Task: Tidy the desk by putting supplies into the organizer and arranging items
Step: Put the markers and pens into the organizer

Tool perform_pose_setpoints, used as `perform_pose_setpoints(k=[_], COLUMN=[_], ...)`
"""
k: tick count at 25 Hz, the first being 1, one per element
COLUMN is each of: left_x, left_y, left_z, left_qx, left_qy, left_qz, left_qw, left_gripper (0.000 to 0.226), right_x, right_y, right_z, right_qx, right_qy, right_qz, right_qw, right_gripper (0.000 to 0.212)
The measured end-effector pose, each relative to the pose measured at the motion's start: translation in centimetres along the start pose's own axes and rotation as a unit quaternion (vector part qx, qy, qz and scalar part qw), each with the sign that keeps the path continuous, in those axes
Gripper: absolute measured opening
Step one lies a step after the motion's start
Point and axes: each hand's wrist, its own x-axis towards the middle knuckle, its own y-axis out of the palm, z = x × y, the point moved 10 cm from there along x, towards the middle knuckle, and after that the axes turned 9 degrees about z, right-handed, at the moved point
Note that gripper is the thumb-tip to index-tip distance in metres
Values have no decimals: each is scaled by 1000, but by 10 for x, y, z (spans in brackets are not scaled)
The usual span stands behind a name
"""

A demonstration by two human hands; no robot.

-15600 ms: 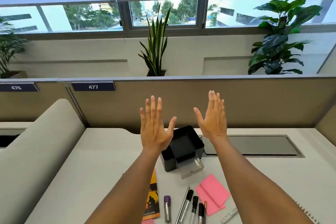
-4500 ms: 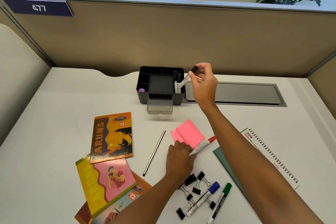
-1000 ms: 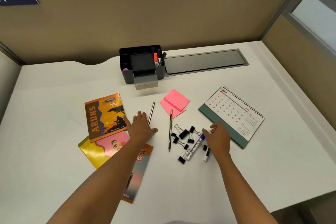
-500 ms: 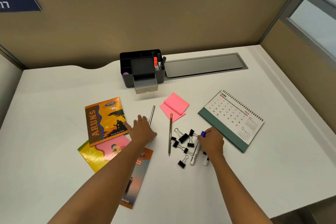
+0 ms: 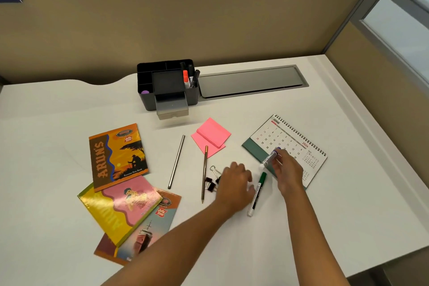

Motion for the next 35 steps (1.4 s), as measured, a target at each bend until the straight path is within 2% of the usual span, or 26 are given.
perform_pose_setpoints(k=[4, 9, 12, 16, 20, 23, 26, 30, 32, 35], left_x=[9, 10, 8, 3, -6, -9, -12, -21, -24, -25], left_y=[38, 38, 30, 3, -41, -72, -96, -100, -97, -96], left_z=[-15, -3, 6, 33, 73, 93, 108, 128, 135, 139], left_qx=[83, 72, -17, -137, -178, -168, -165, -178, -185, -195], left_qy=[-44, -66, -68, -80, -97, -107, -104, -128, -137, -137], left_qz=[74, 48, 4, -78, -190, -236, -272, -288, -292, -294], left_qw=[993, 994, 998, 984, 961, 951, 942, 932, 928, 926], left_gripper=[45, 33, 29, 29, 17, 14, 13, 10, 12, 12], right_x=[7, 16, 23, 37, 46, 30, 10, 13, 20, 33], right_y=[11, 43, 66, 109, 190, 269, 336, 375, 379, 375], right_z=[3, 12, 24, 46, 82, 108, 107, 71, 54, 36], right_qx=[-8, 0, 11, 24, -64, -151, -269, -427, -477, -524], right_qy=[0, -4, -27, -56, -159, -313, -430, -482, -486, -485], right_qz=[31, 77, 91, 96, 115, 174, 238, 293, 296, 295], right_qw=[999, 997, 995, 993, 978, 921, 829, 707, 670, 635], right_gripper=[22, 24, 23, 27, 25, 22, 20, 24, 24, 20])
